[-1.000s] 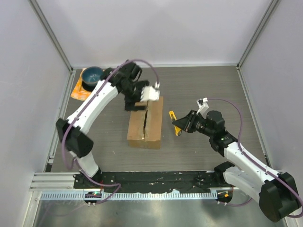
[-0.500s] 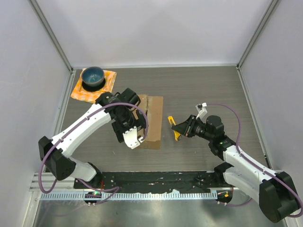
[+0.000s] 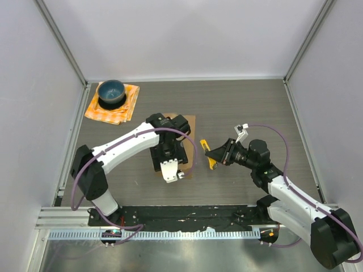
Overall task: Unpack the express box
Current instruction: Adjust the express box at the center of the board.
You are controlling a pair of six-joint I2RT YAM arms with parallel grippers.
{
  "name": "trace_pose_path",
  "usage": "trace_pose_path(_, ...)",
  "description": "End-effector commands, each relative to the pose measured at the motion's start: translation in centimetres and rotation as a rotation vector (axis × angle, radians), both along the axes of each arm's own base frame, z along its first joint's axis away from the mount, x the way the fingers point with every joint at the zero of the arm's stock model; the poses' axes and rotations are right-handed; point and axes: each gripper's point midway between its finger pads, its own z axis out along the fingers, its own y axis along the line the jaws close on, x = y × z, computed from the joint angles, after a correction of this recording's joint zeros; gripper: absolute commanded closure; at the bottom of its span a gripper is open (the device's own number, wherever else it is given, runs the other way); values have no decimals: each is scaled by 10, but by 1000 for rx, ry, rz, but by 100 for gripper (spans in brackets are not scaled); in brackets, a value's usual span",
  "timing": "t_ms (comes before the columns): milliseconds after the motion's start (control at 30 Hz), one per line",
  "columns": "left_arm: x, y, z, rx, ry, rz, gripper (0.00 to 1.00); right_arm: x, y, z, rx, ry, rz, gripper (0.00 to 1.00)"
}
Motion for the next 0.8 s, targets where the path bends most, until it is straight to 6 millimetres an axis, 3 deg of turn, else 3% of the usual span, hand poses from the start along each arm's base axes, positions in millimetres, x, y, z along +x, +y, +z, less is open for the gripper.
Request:
trace_pose_path(0,-28,32,9,190,103,-169,24,-3,-1,15,33,-55,13,99)
trace_pose_path(133,-23,35,6,279,114,-143,46,-3,-3,14,31,-50,10,99)
trace_pose_path(167,-21,36,6,297,102,-140,56,-4,-3,14,30,-50,12,99)
trace_pose_path(267,-14,42,4,349,66,-151,65,-3,-5,13,28,-48,15,99)
trace_pose_path(767,-4,70,-4,510,5,-150,69,0,-14,10,25,-39,10,99)
